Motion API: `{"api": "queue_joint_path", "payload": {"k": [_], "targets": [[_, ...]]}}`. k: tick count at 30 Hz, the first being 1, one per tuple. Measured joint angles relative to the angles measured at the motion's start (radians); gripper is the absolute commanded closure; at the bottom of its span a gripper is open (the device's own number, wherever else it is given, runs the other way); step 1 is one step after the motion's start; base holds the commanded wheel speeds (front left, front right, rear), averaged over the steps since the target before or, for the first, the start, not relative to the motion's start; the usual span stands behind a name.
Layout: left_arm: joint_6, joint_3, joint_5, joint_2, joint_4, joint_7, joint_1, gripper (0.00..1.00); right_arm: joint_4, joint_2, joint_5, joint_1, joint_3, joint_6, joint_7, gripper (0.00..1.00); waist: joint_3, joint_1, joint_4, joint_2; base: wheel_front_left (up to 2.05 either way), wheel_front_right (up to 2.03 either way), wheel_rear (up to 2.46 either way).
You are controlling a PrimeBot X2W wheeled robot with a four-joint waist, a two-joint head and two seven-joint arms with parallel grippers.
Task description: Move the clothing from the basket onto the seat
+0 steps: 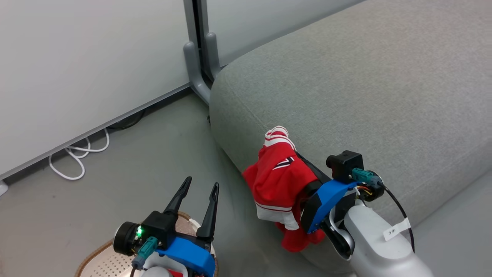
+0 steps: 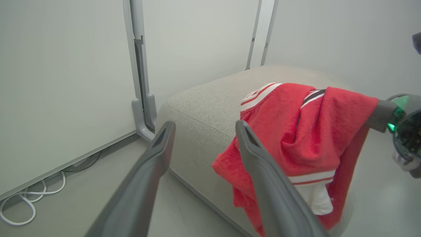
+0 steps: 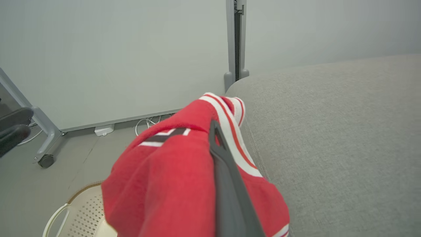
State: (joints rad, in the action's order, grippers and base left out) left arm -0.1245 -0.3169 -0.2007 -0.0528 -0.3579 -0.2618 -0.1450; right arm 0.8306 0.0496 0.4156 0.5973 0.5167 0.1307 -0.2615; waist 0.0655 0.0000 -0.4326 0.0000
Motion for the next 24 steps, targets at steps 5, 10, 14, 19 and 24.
{"api": "queue_joint_path", "payload": {"k": [5,10,14,19,24], "targets": [[-0.001,0.001,0.004,0.001,0.000,0.000,-0.002,0.00,-0.008,0.000,0.001,-0.007,0.000,0.000,0.000,1.00,0.008,0.0000,-0.049,0.0000,0.00,0.00,0.00],[-0.001,0.002,0.008,0.001,0.000,0.000,-0.002,0.00,-0.012,0.000,0.003,-0.010,-0.002,0.000,0.000,1.00,0.016,0.0000,-0.084,0.0000,0.00,0.00,0.00],[-0.002,0.002,0.009,0.001,-0.001,0.000,-0.002,0.00,-0.012,0.000,0.003,-0.013,-0.005,0.000,0.000,1.00,0.019,0.0000,-0.096,0.0000,0.00,0.00,0.00],[-0.004,-0.003,0.009,0.001,-0.001,0.000,-0.003,0.00,-0.013,0.000,0.003,-0.016,-0.008,0.000,0.000,1.00,0.021,0.0000,-0.100,0.0000,0.00,0.00,0.00],[-0.004,-0.012,0.008,-0.004,0.000,0.000,-0.012,0.00,-0.017,0.000,0.005,-0.015,-0.013,0.000,0.000,1.00,0.030,0.0000,-0.094,0.0000,0.00,0.00,0.00]]}}
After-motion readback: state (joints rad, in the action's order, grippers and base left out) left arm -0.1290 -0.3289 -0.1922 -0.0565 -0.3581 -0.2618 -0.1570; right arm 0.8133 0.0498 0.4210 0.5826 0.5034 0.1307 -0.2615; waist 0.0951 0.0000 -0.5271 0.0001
